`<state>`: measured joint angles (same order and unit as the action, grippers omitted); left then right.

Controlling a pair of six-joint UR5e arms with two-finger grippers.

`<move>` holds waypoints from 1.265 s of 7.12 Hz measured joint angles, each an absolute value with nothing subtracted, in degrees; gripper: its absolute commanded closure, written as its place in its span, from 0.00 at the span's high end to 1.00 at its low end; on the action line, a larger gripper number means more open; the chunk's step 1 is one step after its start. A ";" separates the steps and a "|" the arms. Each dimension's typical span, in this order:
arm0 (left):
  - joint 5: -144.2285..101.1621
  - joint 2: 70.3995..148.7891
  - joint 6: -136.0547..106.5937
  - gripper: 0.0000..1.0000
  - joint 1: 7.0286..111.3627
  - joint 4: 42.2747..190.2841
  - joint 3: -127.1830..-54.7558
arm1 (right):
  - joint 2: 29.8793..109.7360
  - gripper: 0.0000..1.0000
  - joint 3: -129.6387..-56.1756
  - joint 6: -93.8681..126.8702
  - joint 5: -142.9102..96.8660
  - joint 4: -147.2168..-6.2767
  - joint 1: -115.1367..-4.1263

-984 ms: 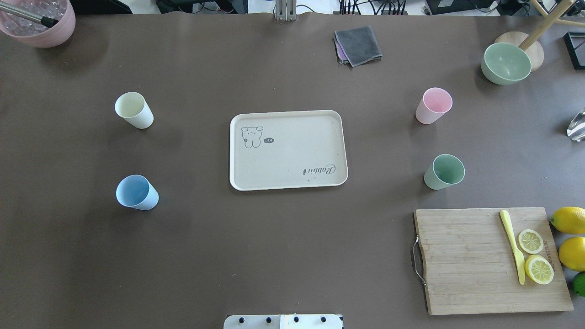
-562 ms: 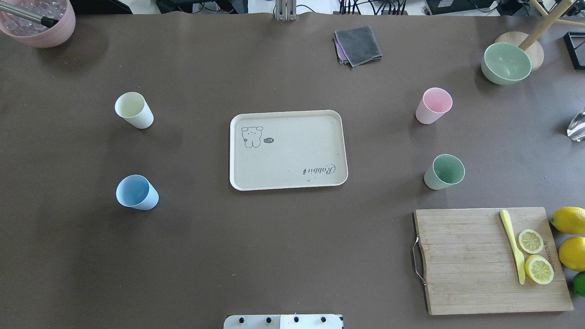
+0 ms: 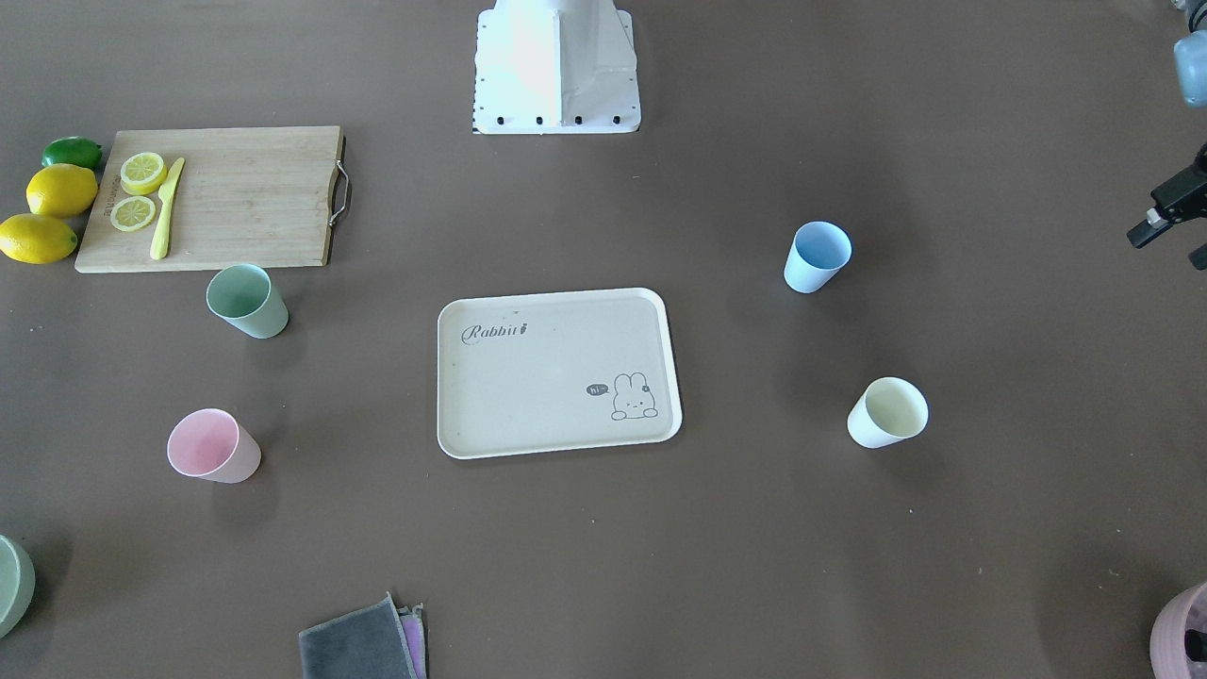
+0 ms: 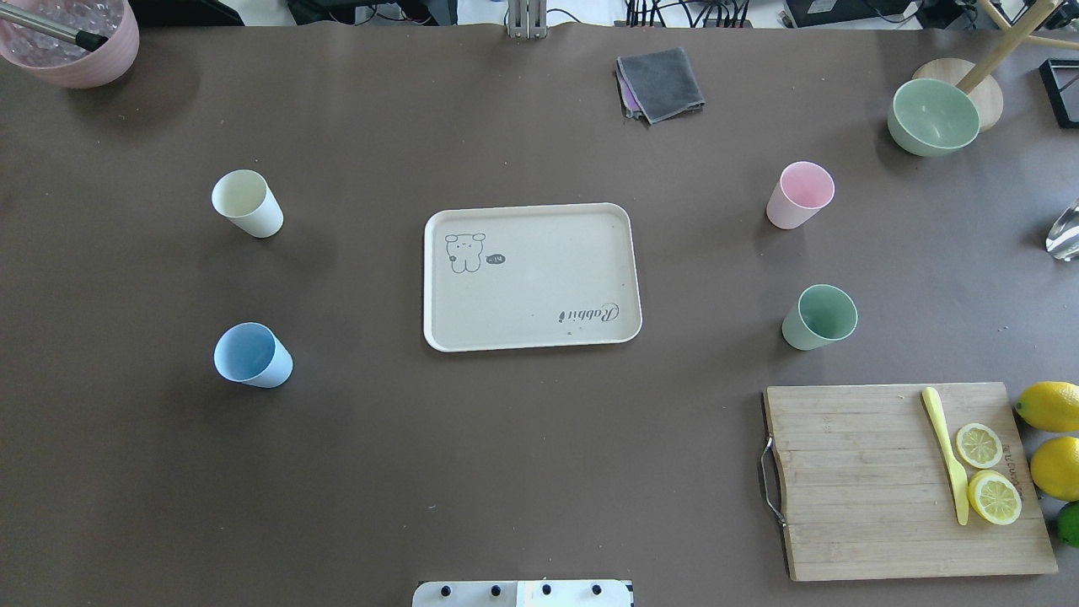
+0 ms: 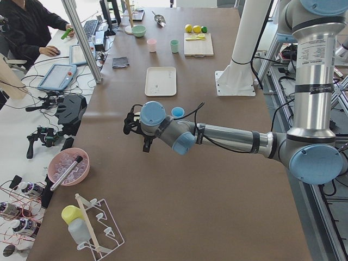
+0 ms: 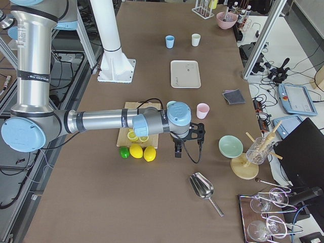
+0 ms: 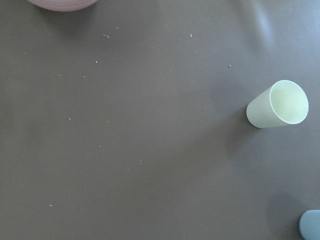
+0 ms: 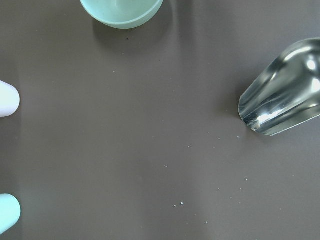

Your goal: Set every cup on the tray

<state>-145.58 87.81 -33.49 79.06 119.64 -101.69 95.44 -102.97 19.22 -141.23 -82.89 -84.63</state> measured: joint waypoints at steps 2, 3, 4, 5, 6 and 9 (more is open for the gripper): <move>-138.46 87.13 -47.36 0.98 70.42 120.84 -108.09 | 93.52 1.00 -104.90 30.72 -140.56 -80.17 -79.71; -135.42 86.92 -51.57 0.98 66.76 122.43 -109.13 | 92.66 1.00 -105.81 38.47 -139.08 -76.36 -75.46; -133.41 86.81 -53.78 0.98 64.44 123.71 -109.49 | 91.59 1.00 -106.69 46.39 -136.47 -72.19 -70.28; -132.60 86.75 -54.61 0.98 63.47 124.26 -109.64 | 90.17 1.00 -107.20 51.84 -134.20 -69.79 -65.71; -132.31 86.70 -54.90 0.98 63.11 124.46 -109.75 | 88.93 1.00 -107.44 55.04 -132.13 -68.61 -61.51; -129.98 86.59 -56.17 0.98 59.78 124.64 -110.36 | 87.47 1.00 -108.59 59.03 -127.90 -67.23 -54.15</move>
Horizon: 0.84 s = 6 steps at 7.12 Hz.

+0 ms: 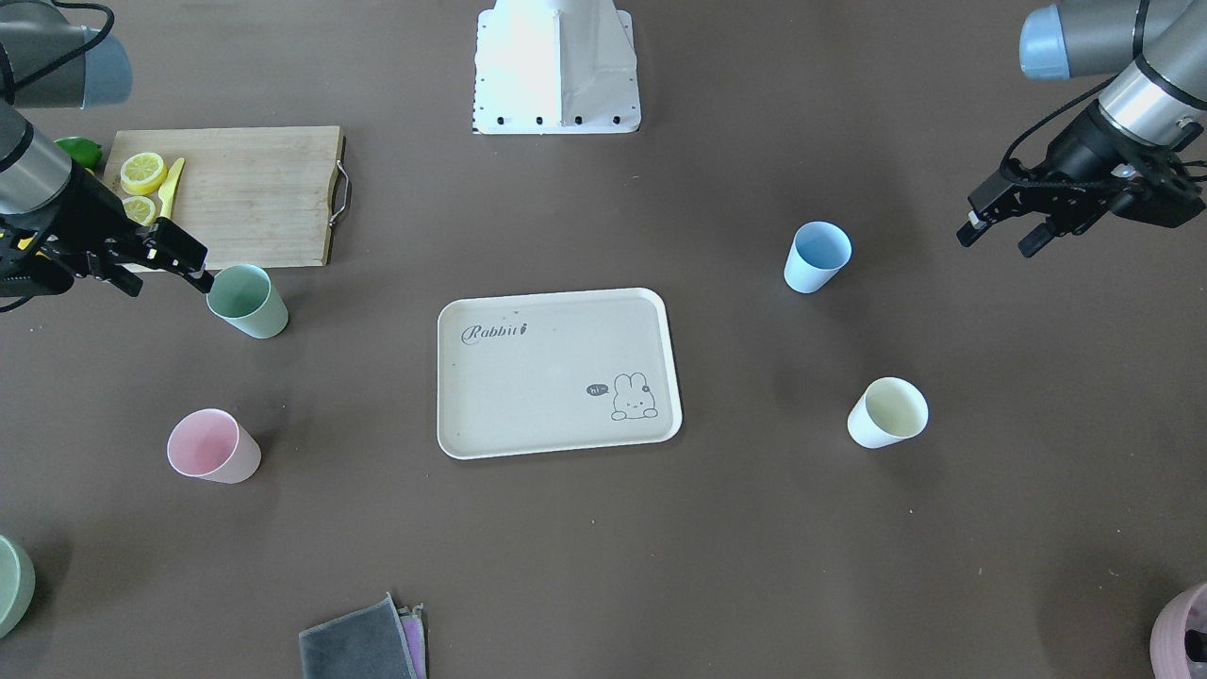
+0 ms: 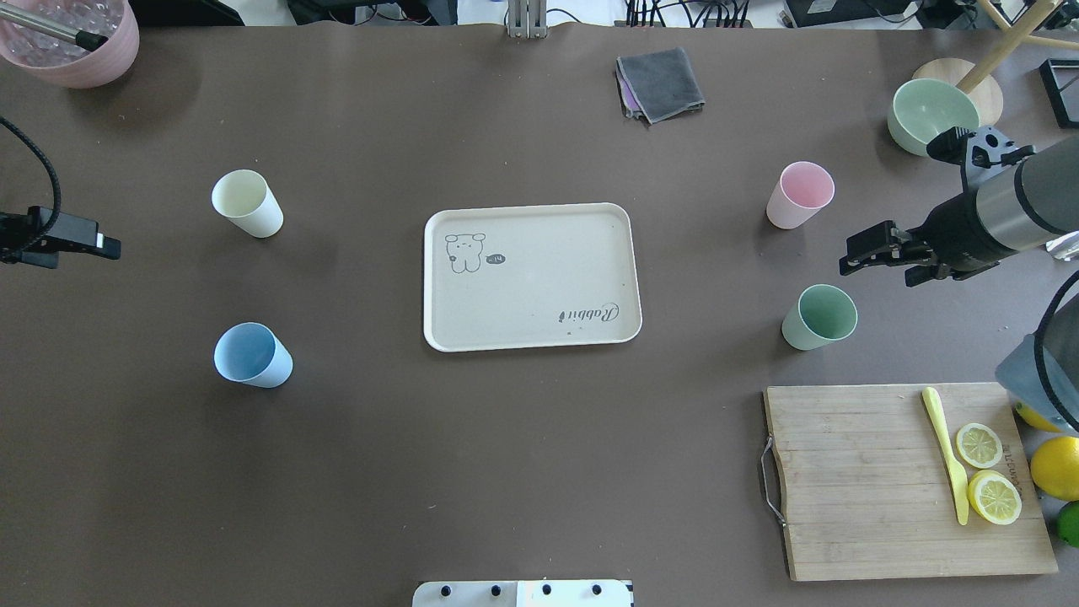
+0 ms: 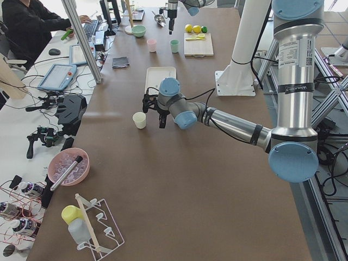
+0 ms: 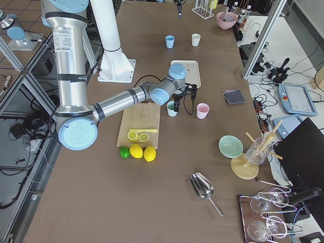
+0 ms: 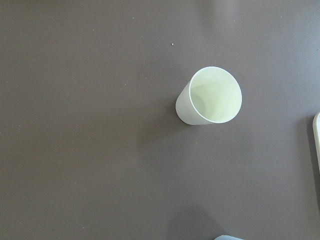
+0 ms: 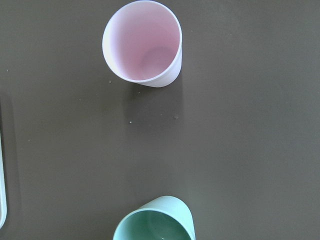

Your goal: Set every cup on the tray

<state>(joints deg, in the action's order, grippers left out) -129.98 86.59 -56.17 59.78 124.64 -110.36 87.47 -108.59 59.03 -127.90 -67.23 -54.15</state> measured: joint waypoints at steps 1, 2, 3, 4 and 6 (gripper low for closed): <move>-126.65 86.50 -58.49 0.98 55.84 124.90 -110.96 | 87.20 1.00 -108.71 59.69 -127.59 -67.18 -53.37; -124.20 86.37 -60.88 0.98 52.66 125.44 -111.59 | 86.73 1.00 -108.66 60.69 -127.04 -67.16 -52.42; -123.19 86.28 -62.14 0.98 51.21 125.86 -111.95 | 86.28 1.00 -108.42 61.43 -126.10 -67.17 -51.43; -122.86 86.27 -62.61 0.98 50.67 126.04 -112.08 | 86.14 1.00 -107.90 61.72 -125.36 -67.21 -50.80; -122.71 86.30 -62.82 0.98 50.22 126.11 -112.14 | 86.33 1.00 -106.59 61.86 -124.93 -67.23 -50.29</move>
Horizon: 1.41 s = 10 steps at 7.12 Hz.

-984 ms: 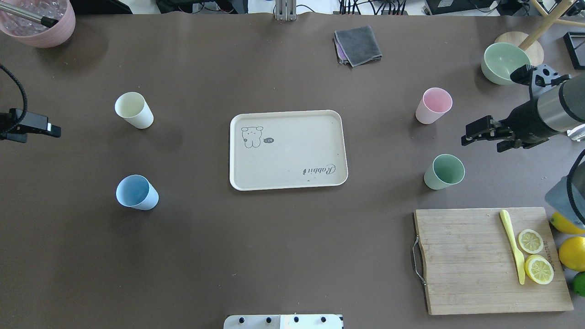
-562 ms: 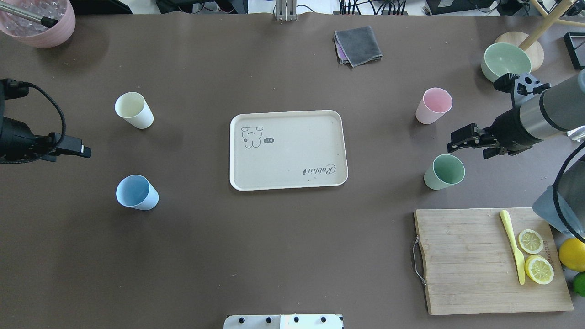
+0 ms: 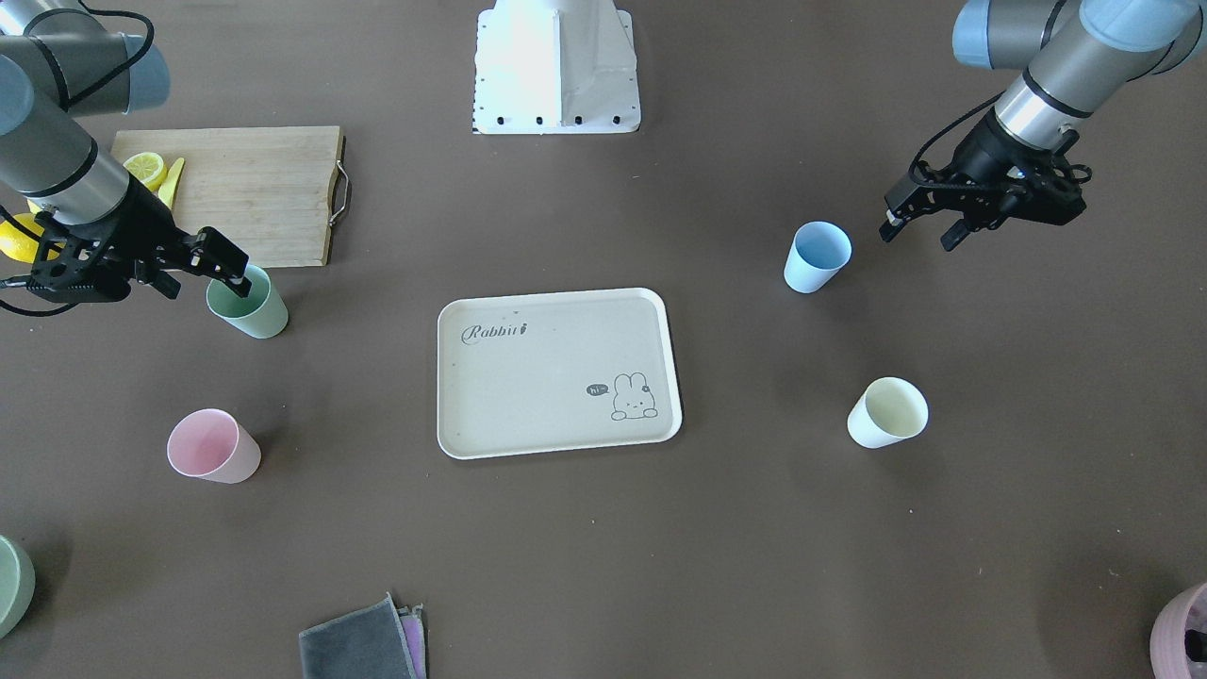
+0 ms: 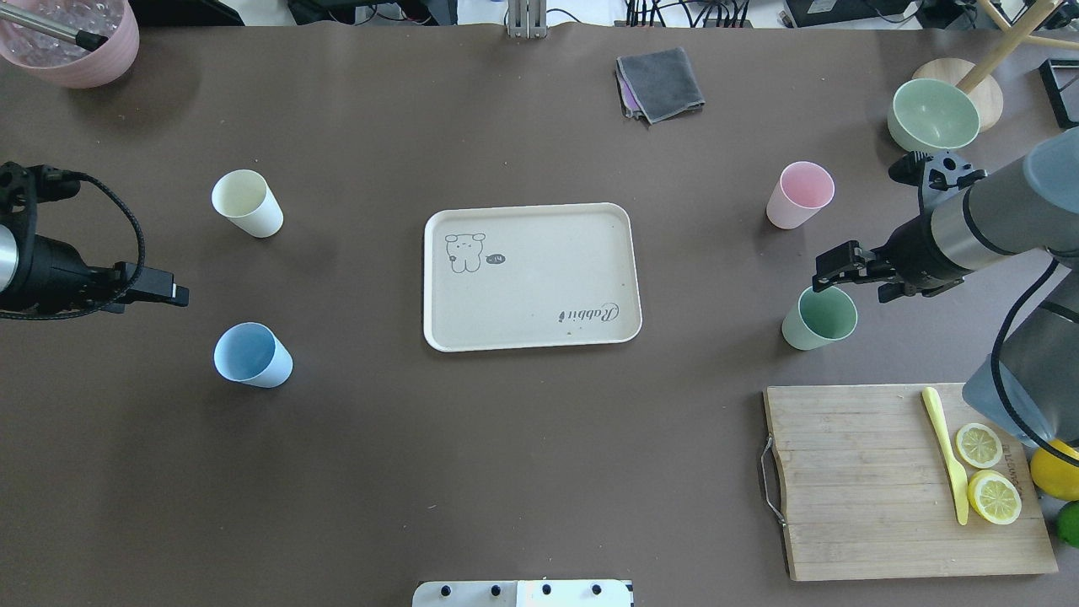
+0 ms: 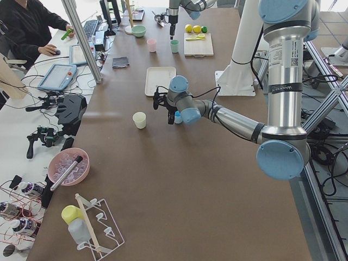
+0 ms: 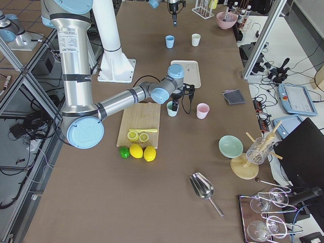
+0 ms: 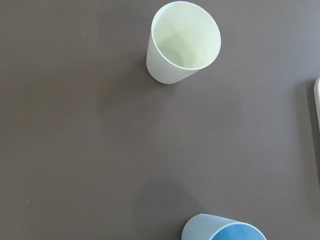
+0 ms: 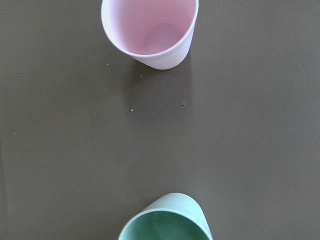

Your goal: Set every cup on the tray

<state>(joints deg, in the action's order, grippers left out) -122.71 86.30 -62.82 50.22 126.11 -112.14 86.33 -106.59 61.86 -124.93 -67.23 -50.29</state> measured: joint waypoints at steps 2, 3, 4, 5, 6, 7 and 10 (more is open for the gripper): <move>-122.70 86.40 -62.84 0.98 50.12 126.10 -112.15 | 87.05 1.00 -105.78 61.82 -125.02 -67.24 -49.74; -122.70 86.44 -62.84 0.98 50.10 126.09 -112.14 | 87.45 1.00 -105.66 61.82 -125.03 -67.24 -48.89; -122.69 86.47 -62.84 0.98 50.10 126.09 -112.10 | 87.67 0.77 -105.56 61.85 -124.99 -67.25 -47.99; -122.70 86.48 -62.84 0.98 50.10 126.08 -112.07 | 87.76 0.11 -105.27 61.86 -124.91 -67.27 -47.44; -122.70 86.48 -62.84 0.98 50.10 126.08 -112.07 | 87.74 0.00 -104.87 61.84 -124.85 -67.27 -47.22; -122.69 86.48 -62.82 0.98 50.10 126.08 -112.03 | 87.68 0.00 -104.66 61.62 -124.54 -67.30 -47.09; -122.70 86.56 -62.83 0.97 50.10 126.12 -112.07 | 87.21 0.00 -105.06 61.31 -125.09 -67.23 -47.42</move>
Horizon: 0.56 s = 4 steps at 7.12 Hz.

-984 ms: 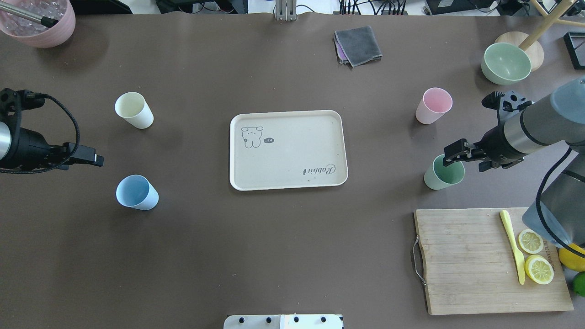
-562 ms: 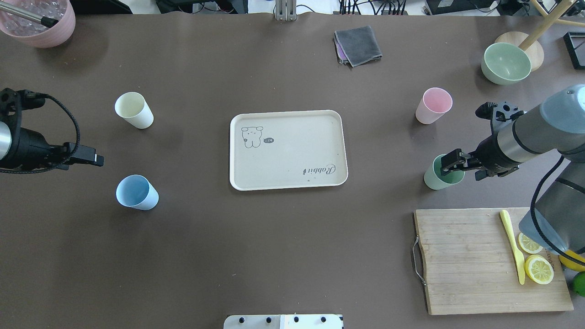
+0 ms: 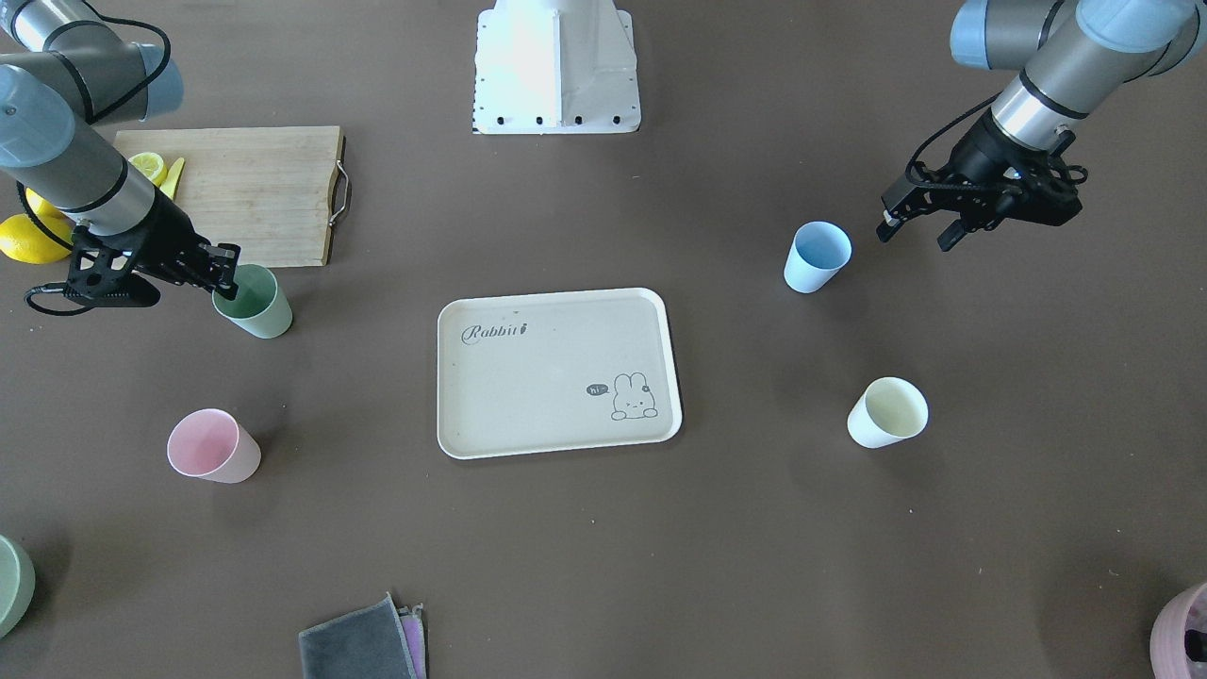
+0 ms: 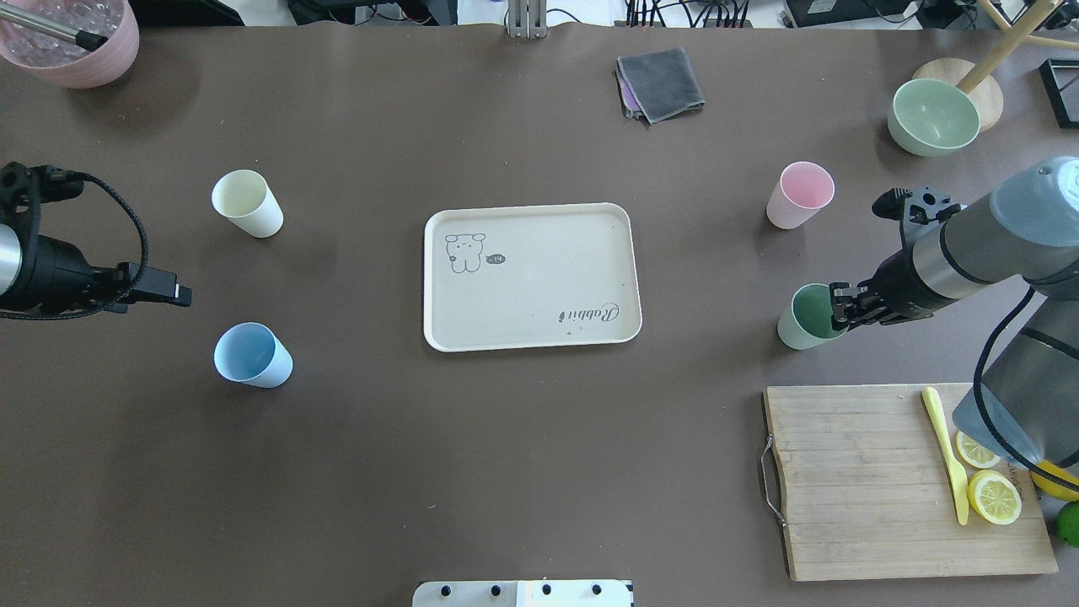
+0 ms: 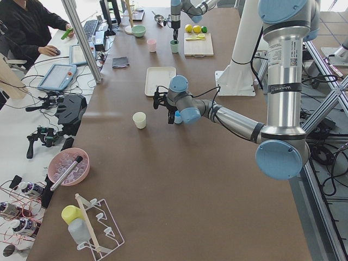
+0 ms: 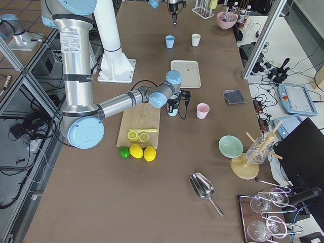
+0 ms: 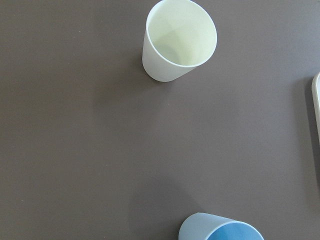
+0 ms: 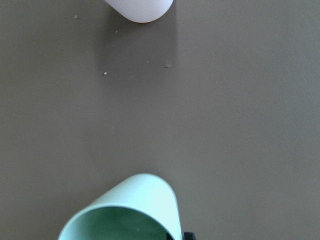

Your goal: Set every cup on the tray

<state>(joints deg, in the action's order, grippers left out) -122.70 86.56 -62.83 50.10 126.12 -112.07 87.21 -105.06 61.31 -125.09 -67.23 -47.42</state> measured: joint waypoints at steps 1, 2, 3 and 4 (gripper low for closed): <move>-122.72 86.53 -62.80 0.97 50.11 126.14 -112.11 | 86.83 0.00 -105.63 61.29 -127.17 -67.16 -48.62; -122.73 86.40 -62.67 0.97 50.17 126.16 -112.08 | 85.81 0.00 -106.30 61.47 -129.97 -67.24 -50.21; -122.61 86.27 -62.56 0.97 50.16 126.15 -112.04 | 84.01 0.00 -106.98 62.27 -132.02 -67.57 -51.38; -122.37 86.25 -62.59 0.97 49.70 126.13 -112.11 | 81.84 0.00 -107.23 64.27 -132.89 -67.89 -51.80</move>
<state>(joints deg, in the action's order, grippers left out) -122.37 86.25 -62.59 49.70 126.13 -112.11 81.84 -107.23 64.27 -132.89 -67.89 -51.80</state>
